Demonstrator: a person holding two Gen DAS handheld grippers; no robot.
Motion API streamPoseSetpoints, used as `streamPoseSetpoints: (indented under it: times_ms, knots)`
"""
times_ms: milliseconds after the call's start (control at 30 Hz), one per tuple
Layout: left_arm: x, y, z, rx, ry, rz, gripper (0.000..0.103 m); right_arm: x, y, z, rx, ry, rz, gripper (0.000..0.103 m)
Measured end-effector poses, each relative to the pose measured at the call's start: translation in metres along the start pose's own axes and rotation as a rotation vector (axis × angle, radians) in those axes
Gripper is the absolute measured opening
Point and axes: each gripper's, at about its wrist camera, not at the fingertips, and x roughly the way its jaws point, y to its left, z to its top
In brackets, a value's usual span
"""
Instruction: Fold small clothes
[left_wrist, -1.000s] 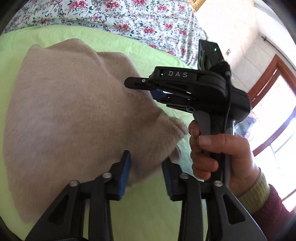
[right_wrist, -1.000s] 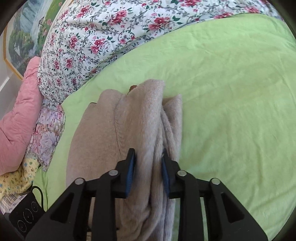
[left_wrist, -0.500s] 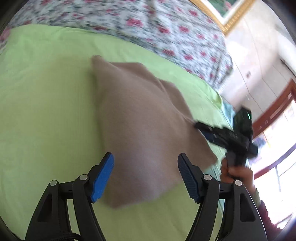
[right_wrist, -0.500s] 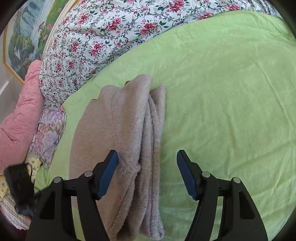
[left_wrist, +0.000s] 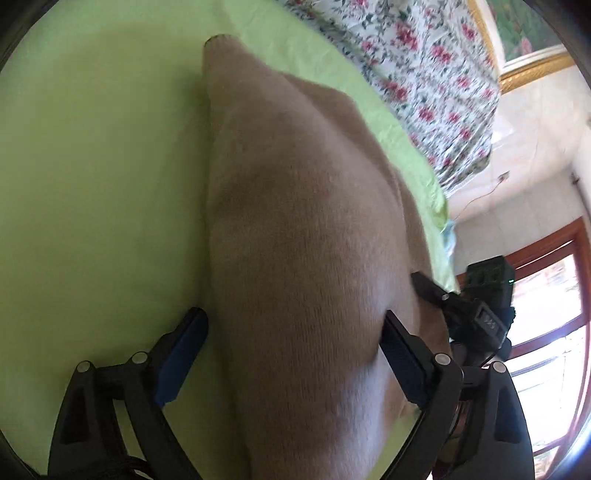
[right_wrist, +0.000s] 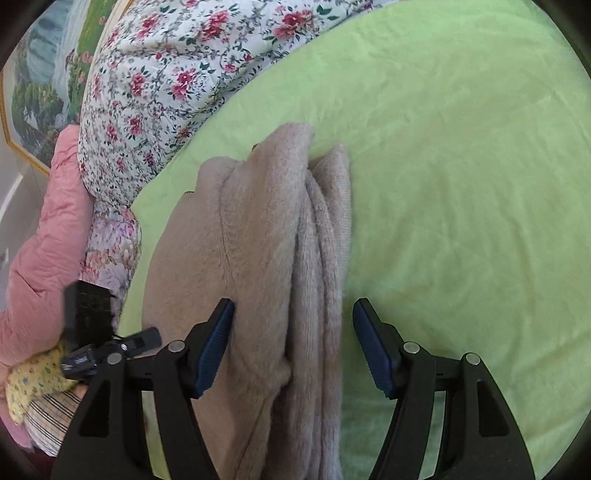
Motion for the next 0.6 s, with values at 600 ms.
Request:
streamPoseSetpoints:
  times_ms: [600]
  knots:
    - [-0.17,-0.004,-0.088,0.172,-0.133,0.084,0.049,0.021,0.115,-0.091,-0.079,0.04,0.202,0.032]
